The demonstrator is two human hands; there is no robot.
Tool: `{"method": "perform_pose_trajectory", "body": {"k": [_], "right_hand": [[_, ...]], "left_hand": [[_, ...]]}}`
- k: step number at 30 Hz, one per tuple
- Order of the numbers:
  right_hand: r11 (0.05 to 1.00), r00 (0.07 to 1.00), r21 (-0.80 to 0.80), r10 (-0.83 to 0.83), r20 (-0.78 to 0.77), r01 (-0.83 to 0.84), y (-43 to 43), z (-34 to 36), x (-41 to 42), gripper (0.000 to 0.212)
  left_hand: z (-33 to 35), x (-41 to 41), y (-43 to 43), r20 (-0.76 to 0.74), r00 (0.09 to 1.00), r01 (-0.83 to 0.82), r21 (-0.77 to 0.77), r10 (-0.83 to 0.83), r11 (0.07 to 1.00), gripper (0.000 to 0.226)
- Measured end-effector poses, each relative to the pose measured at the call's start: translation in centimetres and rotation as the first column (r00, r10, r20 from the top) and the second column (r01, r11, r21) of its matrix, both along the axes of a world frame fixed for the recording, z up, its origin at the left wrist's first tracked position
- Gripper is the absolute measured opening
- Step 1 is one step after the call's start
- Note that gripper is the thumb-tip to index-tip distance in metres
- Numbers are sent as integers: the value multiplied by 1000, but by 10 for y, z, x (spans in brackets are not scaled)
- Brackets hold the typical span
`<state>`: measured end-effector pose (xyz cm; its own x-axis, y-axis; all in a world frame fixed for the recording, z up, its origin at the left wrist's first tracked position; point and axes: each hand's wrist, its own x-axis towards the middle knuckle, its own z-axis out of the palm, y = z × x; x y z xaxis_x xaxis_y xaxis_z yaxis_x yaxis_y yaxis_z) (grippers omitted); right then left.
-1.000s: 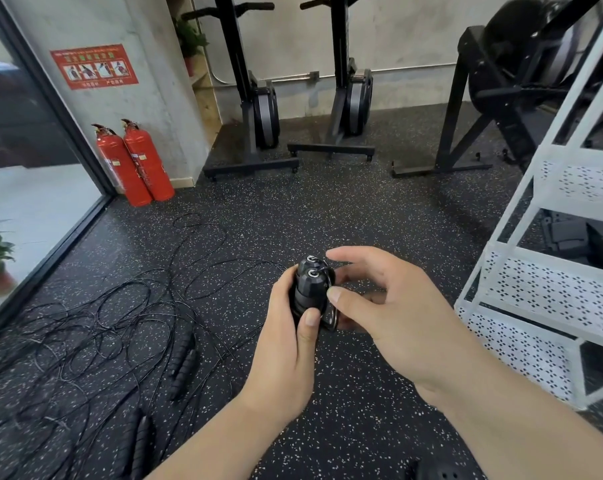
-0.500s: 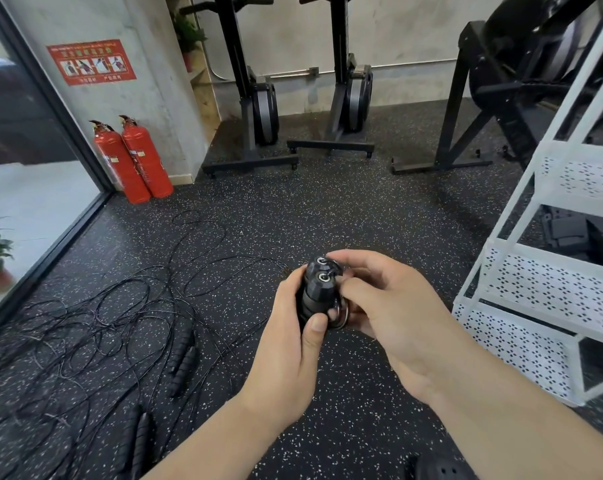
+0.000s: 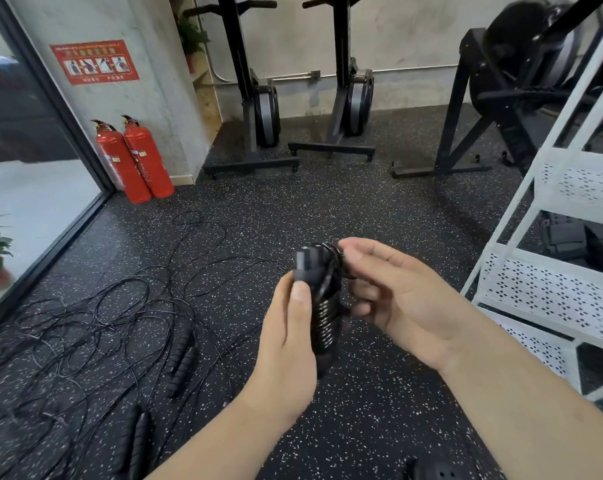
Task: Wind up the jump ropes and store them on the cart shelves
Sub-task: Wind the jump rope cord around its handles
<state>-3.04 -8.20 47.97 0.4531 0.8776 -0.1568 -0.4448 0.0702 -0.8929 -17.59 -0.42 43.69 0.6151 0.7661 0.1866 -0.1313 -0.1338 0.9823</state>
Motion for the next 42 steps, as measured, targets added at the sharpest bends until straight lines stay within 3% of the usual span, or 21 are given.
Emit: {"method": "perform_pose_trajectory", "body": {"k": [3,4,6,8,9,10,12,13,14,15,17,18,20,23,25,27,29,31,34,39,42], "right_hand": [[999,984,41,24,-177,-17,3,-3,-1,10],[1000,995,4,10,-101,-10,4,-4,-6,8],[989,933,-119,-41,358,89,2,-3,-24,6],[975,566,-99,-34,823,201,2,-5,-44,13],[978,404,-78,-7,915,195,2,-4,-53,16],[980,305,-82,22,952,184,1,-3,-62,18],[980,224,-110,71,972,165,-1,-1,-68,19],[979,240,-118,76,968,166,-1,-1,-64,18],[974,337,-131,63,939,182,-1,0,-57,17],[967,532,-133,-4,847,218,1,0,-44,17],[952,916,-152,-199,349,265,6,-2,-15,16],[954,966,-159,-241,89,253,8,-4,-5,17],[968,964,-141,-229,-138,210,15,-11,4,18],[968,963,-84,-244,-110,236,19,-20,-1,15],[924,927,-159,-313,207,347,16,-26,-4,17],[876,782,-213,-248,572,433,10,-27,-9,26],[907,709,-213,-122,695,365,7,-23,-16,38],[944,735,-206,-54,676,259,8,-23,-23,40],[942,764,-168,-122,633,290,10,-31,-21,34],[924,902,-164,-280,328,347,5,-25,-13,28],[899,904,-213,-315,290,382,0,-25,-7,37]], "left_hand": [[13,3,8,83,995,-19,-319,48,948,49],[13,4,16,48,996,-61,-331,81,942,47],[7,4,34,-92,990,-129,-212,112,969,44],[-5,4,49,-212,967,-150,-20,142,989,39],[-12,3,55,-258,953,-147,62,158,987,37],[-17,2,58,-295,943,-131,104,156,986,36],[-20,0,60,-331,933,-105,126,141,986,37],[-17,-2,59,-325,937,-94,113,127,989,38],[-13,-4,57,-300,949,-85,54,97,995,40],[-7,-5,56,-265,963,-54,-45,40,998,43],[2,-7,50,-171,979,71,-218,-110,973,51],[6,-6,44,-111,979,137,-272,-173,952,55],[8,-3,32,-4,973,214,-358,-231,909,62],[3,4,27,37,982,183,-420,-185,889,67],[0,6,30,-32,989,119,-415,-145,902,62],[-3,10,31,-93,986,97,-368,-140,925,43],[-2,15,29,-119,977,139,-266,-176,954,32],[-1,21,27,-154,968,177,-149,-200,973,37],[-3,32,22,-191,973,135,24,-128,991,42],[-4,45,18,-289,944,200,125,-157,972,64],[-4,53,10,-374,914,231,154,-160,961,78]]}}
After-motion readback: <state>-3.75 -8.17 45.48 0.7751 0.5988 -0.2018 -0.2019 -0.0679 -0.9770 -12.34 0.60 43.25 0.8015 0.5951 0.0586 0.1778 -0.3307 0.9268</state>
